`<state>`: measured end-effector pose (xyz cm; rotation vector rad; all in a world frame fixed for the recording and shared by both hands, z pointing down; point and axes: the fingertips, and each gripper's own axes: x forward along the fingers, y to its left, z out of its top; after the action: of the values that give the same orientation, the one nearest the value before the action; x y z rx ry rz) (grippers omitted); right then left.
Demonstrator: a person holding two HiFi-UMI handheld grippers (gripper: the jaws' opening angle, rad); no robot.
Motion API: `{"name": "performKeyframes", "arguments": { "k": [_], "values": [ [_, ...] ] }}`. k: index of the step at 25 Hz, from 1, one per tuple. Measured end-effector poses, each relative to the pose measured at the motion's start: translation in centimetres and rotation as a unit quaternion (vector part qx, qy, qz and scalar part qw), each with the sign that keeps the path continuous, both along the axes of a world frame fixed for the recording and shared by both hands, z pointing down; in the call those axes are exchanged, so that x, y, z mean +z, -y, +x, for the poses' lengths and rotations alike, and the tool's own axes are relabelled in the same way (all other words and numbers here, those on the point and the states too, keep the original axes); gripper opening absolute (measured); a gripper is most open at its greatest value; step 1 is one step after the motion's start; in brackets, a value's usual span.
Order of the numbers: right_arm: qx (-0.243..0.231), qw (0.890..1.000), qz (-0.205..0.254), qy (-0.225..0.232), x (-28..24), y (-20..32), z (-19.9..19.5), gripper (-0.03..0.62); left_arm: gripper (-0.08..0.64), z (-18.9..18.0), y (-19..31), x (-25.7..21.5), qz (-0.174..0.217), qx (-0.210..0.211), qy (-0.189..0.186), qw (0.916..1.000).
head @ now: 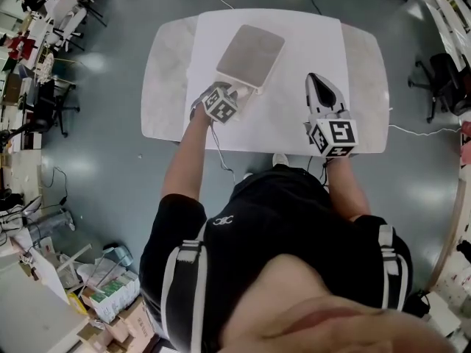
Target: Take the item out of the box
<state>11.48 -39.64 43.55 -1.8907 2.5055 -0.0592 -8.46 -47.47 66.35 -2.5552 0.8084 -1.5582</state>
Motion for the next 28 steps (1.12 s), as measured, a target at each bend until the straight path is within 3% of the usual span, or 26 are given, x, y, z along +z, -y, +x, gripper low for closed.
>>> {"name": "performKeyframes", "arguments": {
  "k": [4,12,20,28],
  "values": [
    [0.015,1.000,-0.017,-0.008,1.1,0.3,1.8,0.014,0.127,0.6,0.6,2.5,-0.030,0.020,0.029,0.9989],
    [0.030,0.999,-0.033,-0.018,2.2,1.4,3.5,0.014,0.152,1.0,1.4,6.3,-0.077,0.031,0.051,0.9953],
    [0.042,0.998,-0.046,-0.025,3.2,1.9,4.8,0.014,0.152,1.2,1.8,9.3,-0.099,0.026,0.076,0.9918],
    [0.049,0.998,-0.048,-0.015,3.4,2.4,4.9,0.014,0.149,1.2,2.2,10.3,-0.108,0.015,0.072,0.9915]
  ]
}}
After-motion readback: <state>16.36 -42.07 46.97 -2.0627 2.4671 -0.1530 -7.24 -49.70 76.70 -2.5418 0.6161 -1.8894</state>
